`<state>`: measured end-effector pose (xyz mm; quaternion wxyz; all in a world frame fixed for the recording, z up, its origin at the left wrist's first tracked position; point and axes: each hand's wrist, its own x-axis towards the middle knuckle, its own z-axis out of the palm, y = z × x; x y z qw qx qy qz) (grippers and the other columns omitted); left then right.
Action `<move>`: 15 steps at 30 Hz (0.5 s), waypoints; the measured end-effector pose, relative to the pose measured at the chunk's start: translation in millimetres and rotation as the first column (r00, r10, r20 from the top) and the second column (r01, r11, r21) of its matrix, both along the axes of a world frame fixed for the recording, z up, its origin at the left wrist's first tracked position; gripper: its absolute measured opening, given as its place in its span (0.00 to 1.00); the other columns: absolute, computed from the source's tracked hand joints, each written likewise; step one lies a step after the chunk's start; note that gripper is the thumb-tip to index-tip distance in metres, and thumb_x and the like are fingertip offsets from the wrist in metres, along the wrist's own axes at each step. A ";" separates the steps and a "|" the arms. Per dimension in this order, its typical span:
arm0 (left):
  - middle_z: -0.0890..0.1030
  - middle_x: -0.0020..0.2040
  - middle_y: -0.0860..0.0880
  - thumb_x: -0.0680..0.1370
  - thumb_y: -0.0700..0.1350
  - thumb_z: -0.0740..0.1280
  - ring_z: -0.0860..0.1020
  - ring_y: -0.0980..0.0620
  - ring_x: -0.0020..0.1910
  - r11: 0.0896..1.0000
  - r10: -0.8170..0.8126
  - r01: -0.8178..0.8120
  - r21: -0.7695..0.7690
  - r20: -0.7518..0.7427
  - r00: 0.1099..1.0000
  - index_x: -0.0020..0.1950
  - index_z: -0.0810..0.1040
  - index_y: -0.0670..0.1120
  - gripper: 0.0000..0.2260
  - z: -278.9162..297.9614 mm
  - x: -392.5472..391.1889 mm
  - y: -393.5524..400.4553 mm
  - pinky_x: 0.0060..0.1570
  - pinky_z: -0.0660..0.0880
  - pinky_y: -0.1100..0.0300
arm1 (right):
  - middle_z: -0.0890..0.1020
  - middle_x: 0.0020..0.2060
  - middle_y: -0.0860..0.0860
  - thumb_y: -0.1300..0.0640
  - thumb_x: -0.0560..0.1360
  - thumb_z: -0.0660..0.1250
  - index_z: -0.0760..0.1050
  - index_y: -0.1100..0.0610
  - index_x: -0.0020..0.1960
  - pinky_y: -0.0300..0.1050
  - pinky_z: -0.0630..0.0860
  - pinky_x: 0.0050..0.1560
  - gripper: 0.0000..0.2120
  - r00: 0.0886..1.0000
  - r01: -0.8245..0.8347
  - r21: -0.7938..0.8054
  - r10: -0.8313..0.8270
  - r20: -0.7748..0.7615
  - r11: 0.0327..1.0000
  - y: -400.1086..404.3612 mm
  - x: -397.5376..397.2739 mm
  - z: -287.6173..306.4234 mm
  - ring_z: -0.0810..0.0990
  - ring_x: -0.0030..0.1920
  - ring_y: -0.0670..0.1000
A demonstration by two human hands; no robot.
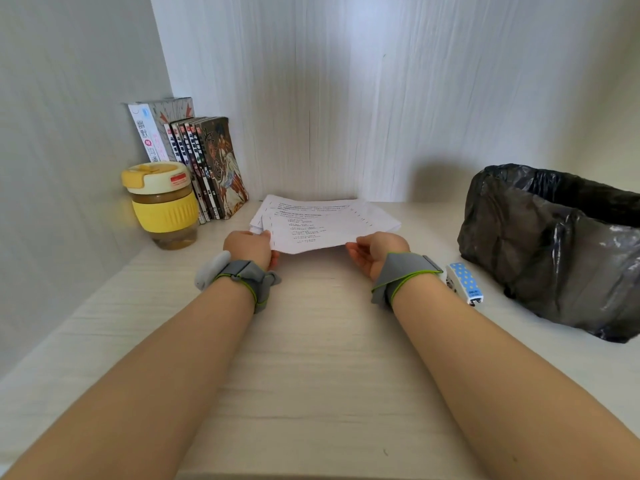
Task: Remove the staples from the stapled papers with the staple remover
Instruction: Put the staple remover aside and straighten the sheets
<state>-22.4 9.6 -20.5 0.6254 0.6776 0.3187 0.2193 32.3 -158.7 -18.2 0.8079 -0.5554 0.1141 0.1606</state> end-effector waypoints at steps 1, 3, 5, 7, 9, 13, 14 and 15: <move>0.73 0.28 0.44 0.78 0.42 0.63 0.69 0.57 0.11 0.999 0.017 -0.015 -0.038 0.033 0.999 0.44 0.69 0.41 0.05 -1.5 1.0 0.9 0.14 0.67 0.69 | 0.76 0.28 0.58 0.71 0.77 0.56 0.66 0.64 0.38 0.37 0.76 0.23 0.10 1.000 -0.002 0.014 0.003 -0.010 1.000 2.0 1.2 0.4 0.77 0.24 0.50; 0.75 0.31 0.43 0.77 0.42 0.64 0.71 0.58 0.13 0.992 0.042 -0.028 -0.123 0.111 0.993 0.46 0.68 0.42 0.06 -4.1 1.8 0.1 0.18 0.72 0.65 | 0.75 0.31 0.59 0.71 0.77 0.54 0.66 0.64 0.39 0.40 0.77 0.24 0.10 1.000 -0.014 0.042 0.014 -0.020 0.999 5.5 2.4 1.8 0.76 0.30 0.51; 0.77 0.39 0.41 0.76 0.40 0.65 0.73 0.58 0.15 0.982 0.065 -0.030 -0.187 0.179 0.982 0.53 0.68 0.42 0.09 -5.0 1.3 -1.7 0.21 0.75 0.61 | 0.75 0.31 0.59 0.71 0.77 0.53 0.65 0.64 0.39 0.40 0.77 0.23 0.10 1.000 -0.012 0.067 0.014 -0.028 0.998 9.2 3.5 2.9 0.76 0.31 0.51; 0.77 0.43 0.40 0.75 0.37 0.65 0.74 0.58 0.16 0.982 0.075 -0.036 -0.184 0.209 0.975 0.57 0.69 0.40 0.12 -4.4 1.1 -1.8 0.22 0.76 0.61 | 0.75 0.31 0.59 0.71 0.77 0.52 0.65 0.64 0.38 0.38 0.76 0.21 0.10 0.999 0.015 0.095 -0.012 -0.032 0.995 11.1 4.2 2.7 0.76 0.31 0.52; 0.77 0.40 0.42 0.75 0.35 0.64 0.74 0.58 0.16 0.991 0.076 -0.047 -0.128 0.229 0.970 0.54 0.73 0.39 0.09 -2.7 1.7 -1.0 0.22 0.77 0.62 | 0.75 0.30 0.59 0.71 0.75 0.53 0.66 0.65 0.38 0.36 0.74 0.18 0.09 0.998 0.065 0.136 -0.062 -0.029 0.989 11.1 4.9 1.4 0.77 0.30 0.52; 0.76 0.33 0.47 0.75 0.36 0.65 0.72 0.59 0.16 0.995 0.094 -0.094 -0.013 0.294 0.951 0.49 0.75 0.41 0.04 2.6 7.5 -0.7 0.20 0.74 0.65 | 0.77 0.21 0.56 0.71 0.74 0.56 0.68 0.65 0.36 0.34 0.73 0.18 0.09 0.992 0.123 0.236 -0.121 -0.020 0.964 14.6 6.1 -1.0 0.78 0.22 0.49; 0.76 0.32 0.47 0.75 0.36 0.65 0.72 0.59 0.16 0.995 0.100 -0.103 -0.005 0.299 0.949 0.48 0.76 0.41 0.03 4.1 9.6 -0.6 0.20 0.74 0.65 | 0.76 0.17 0.55 0.70 0.74 0.56 0.68 0.65 0.36 0.34 0.73 0.19 0.09 0.992 0.123 0.254 -0.122 -0.018 0.959 16.5 6.8 -1.3 0.78 0.20 0.48; 0.76 0.32 0.47 0.75 0.36 0.64 0.72 0.59 0.16 0.994 0.105 -0.107 -0.010 0.300 0.948 0.47 0.76 0.41 0.02 4.6 12.4 0.6 0.20 0.75 0.65 | 0.76 0.16 0.54 0.70 0.75 0.57 0.68 0.65 0.36 0.35 0.73 0.19 0.09 0.993 0.118 0.266 -0.118 -0.015 0.957 18.7 7.7 -1.9 0.78 0.21 0.49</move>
